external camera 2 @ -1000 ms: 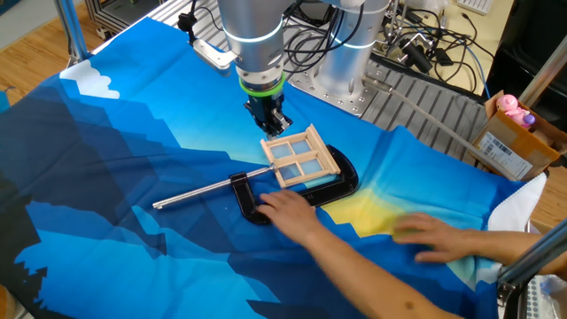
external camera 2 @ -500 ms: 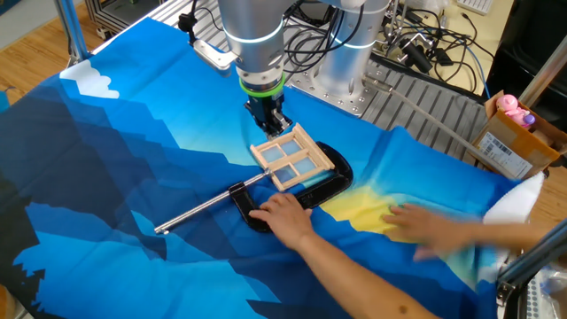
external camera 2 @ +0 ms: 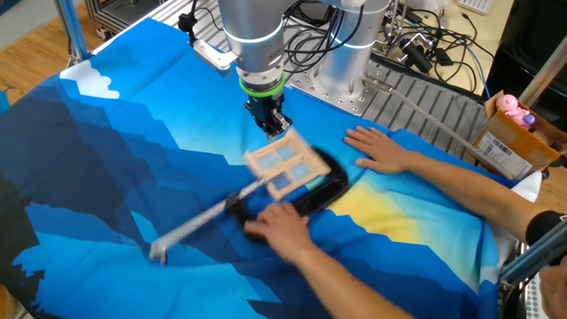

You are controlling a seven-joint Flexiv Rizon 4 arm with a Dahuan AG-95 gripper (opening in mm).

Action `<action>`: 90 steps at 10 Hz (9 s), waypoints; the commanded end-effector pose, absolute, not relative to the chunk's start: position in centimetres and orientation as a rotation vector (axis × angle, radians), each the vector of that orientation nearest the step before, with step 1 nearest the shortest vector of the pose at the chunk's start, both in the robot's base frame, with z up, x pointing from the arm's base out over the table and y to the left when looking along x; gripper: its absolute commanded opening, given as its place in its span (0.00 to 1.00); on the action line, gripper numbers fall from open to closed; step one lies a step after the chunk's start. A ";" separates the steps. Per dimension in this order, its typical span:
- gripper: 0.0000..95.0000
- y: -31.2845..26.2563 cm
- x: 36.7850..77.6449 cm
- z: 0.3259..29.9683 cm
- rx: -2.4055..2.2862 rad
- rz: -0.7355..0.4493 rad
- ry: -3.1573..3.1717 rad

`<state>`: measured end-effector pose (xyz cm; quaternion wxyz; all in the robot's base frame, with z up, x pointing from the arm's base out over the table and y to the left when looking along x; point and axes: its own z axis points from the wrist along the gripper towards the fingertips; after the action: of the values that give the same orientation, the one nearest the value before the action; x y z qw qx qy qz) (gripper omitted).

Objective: Open a sliding window

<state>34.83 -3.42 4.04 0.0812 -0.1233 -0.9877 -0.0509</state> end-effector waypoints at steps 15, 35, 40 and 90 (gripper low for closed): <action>0.00 -3.7 34.8 4.6 -0.336 -0.103 -2.849; 0.00 -3.7 40.1 6.8 -0.306 -0.037 -2.954; 0.00 -3.4 45.1 6.3 -0.341 -0.032 -2.959; 0.00 -1.0 48.1 1.1 -1.646 -0.335 -2.425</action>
<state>48.08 -0.97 1.12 0.0961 -0.5559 -0.8178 -0.1134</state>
